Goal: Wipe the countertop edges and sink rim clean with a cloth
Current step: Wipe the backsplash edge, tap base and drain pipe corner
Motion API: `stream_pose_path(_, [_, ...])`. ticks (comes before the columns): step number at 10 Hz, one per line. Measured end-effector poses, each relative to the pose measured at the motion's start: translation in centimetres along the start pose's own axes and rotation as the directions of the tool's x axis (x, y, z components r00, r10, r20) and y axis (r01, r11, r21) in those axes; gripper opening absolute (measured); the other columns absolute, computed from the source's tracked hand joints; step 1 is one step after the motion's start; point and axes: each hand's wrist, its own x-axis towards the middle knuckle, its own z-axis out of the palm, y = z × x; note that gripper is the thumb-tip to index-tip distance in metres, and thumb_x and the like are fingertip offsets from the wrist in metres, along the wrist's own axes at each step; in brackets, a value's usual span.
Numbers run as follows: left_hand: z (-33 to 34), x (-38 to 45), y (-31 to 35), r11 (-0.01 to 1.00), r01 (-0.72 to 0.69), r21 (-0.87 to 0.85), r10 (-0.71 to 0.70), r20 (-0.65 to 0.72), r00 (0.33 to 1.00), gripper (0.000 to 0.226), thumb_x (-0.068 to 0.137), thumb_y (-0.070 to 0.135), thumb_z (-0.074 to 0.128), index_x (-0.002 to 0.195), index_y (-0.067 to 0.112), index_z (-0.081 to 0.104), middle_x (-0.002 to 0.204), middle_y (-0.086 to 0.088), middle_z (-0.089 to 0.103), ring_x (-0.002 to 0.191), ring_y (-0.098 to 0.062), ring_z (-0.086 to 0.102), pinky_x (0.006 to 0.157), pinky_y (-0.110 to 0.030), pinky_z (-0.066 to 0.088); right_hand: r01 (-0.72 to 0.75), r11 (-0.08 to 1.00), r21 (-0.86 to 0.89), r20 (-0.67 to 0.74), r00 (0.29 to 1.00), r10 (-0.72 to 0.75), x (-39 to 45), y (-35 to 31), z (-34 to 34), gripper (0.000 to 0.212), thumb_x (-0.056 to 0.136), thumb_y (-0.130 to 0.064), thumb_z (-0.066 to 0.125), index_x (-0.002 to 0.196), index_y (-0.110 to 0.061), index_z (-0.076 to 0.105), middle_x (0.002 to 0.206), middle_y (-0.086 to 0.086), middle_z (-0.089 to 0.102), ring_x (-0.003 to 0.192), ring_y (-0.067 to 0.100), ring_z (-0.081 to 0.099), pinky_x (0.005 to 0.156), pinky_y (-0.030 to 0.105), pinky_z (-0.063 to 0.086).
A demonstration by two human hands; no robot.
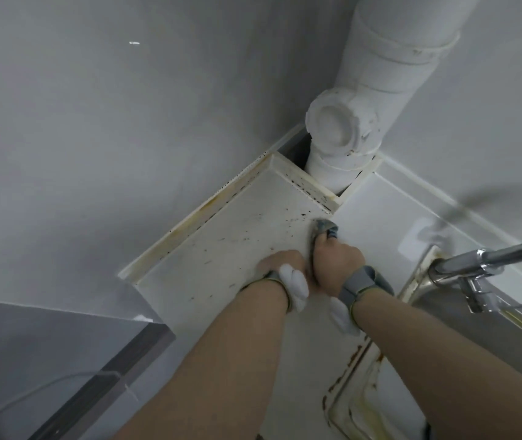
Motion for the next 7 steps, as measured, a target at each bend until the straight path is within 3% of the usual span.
stream_pose_path(1, [2.1,-1.7,0.9,1.000,0.020,-0.013,-0.019,0.030,0.999,0.030,0.094,0.041,0.055,0.101,0.014,0.066,0.113,-0.009,0.066,0.105,-0.027,0.063,0.092,-0.037,0.050,0.011,0.999,0.050,0.022,1.000,-0.012,0.6,1.3,-0.2,0.049,0.093,-0.018,0.041,0.137,-0.002,0.029,0.123,0.017,0.056,0.102,0.033,0.061,0.076,0.039,0.048])
stream_pose_path(2, [4.0,-2.3,-1.0,0.996,0.090,-0.025,-0.086,0.119,0.989,0.046,0.084,0.060,0.058,0.077,0.015,0.060,0.093,-0.004,0.072,0.084,-0.023,0.069,0.083,-0.036,0.056,-0.058,0.992,0.111,0.060,0.997,0.051,2.5,2.0,-1.2,0.047,0.091,-0.015,0.039,0.137,-0.007,0.031,0.119,0.014,0.058,0.101,0.033,0.060,0.080,0.040,0.051])
stream_pose_path(3, [3.6,-2.3,-3.3,0.981,0.129,-0.143,-0.114,0.112,0.987,0.045,0.075,0.060,0.069,0.069,0.016,0.064,0.066,0.000,0.071,0.061,-0.016,0.069,0.066,-0.030,0.060,-0.059,0.988,0.143,0.061,0.997,0.050,4.2,1.2,-2.1,0.047,0.090,-0.017,0.041,0.137,-0.012,0.033,0.119,0.011,0.058,0.102,0.032,0.059,0.081,0.041,0.052])
stream_pose_path(4, [3.6,-1.5,-4.0,0.962,0.162,-0.221,-0.130,0.156,0.979,0.042,0.077,0.055,0.072,0.071,0.014,0.066,0.057,0.001,0.068,0.050,-0.013,0.065,0.053,-0.024,0.054,0.117,0.989,0.092,0.001,0.993,-0.118,2.0,-0.8,-1.5,0.053,0.090,-0.021,0.046,0.139,-0.010,0.029,0.123,0.013,0.057,0.100,0.032,0.062,0.077,0.037,0.050])
stream_pose_path(5, [3.3,-2.3,-3.0,0.974,0.149,-0.171,-0.106,0.236,0.966,0.045,0.084,0.057,0.064,0.074,0.013,0.066,0.074,-0.004,0.070,0.058,-0.017,0.065,0.053,-0.026,0.049,0.223,0.974,-0.047,-0.016,0.974,-0.224,0.0,-0.5,-1.1,0.061,0.091,-0.021,0.046,0.146,-0.009,0.021,0.127,0.014,0.053,0.095,0.034,0.063,0.066,0.036,0.042])
stream_pose_path(6, [3.2,-2.7,-2.7,0.989,0.124,-0.078,-0.101,0.246,0.964,0.052,0.090,0.059,0.054,0.100,0.010,0.071,0.106,-0.013,0.068,0.106,-0.030,0.065,0.073,-0.029,0.047,0.113,0.992,-0.047,0.023,0.993,-0.112,2.0,0.0,-2.0,0.058,0.089,-0.022,0.049,0.141,-0.007,0.027,0.123,0.014,0.055,0.100,0.033,0.060,0.072,0.037,0.045])
stream_pose_path(7, [2.9,-3.0,-2.7,0.995,0.085,-0.058,-0.070,0.224,0.972,0.051,0.086,0.062,0.058,0.079,0.014,0.070,0.088,-0.011,0.068,0.102,-0.030,0.067,0.074,-0.029,0.047,-0.025,0.999,0.046,-0.001,1.000,0.025,4.8,-1.9,-3.0,0.056,0.092,-0.020,0.046,0.141,0.001,0.027,0.128,0.016,0.055,0.108,0.030,0.059,0.079,0.036,0.046])
